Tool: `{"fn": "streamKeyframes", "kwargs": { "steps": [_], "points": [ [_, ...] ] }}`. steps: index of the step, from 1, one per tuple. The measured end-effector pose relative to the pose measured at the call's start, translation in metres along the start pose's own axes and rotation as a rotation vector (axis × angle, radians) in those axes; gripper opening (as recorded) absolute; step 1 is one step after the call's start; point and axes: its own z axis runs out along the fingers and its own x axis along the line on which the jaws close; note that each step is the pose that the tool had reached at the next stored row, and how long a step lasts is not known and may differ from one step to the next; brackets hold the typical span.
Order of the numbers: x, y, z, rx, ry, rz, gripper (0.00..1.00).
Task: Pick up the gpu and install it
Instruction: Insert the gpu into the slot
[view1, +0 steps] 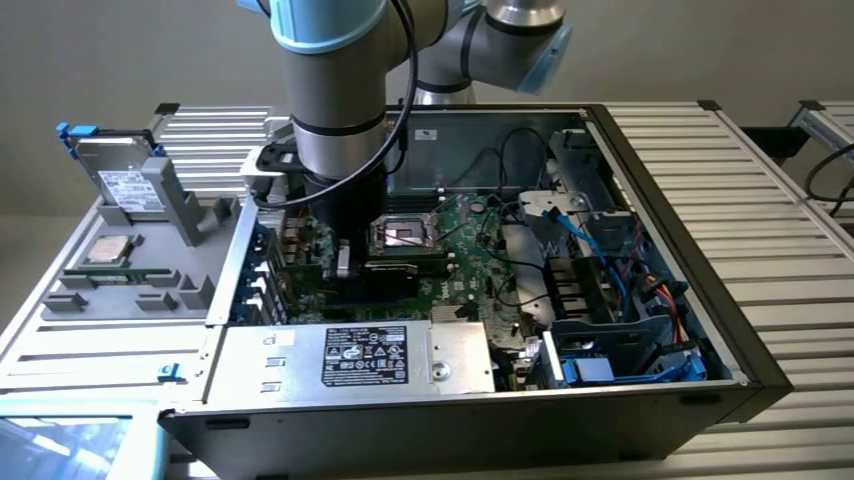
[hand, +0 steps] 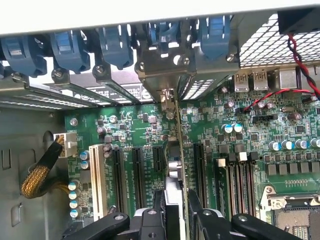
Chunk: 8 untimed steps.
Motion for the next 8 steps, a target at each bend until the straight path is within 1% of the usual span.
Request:
{"fn": "streamKeyframes", "kwargs": {
  "steps": [8],
  "points": [
    [0.0,0.0,0.0,-0.0001,0.0001,0.0,0.29]
  ]
}}
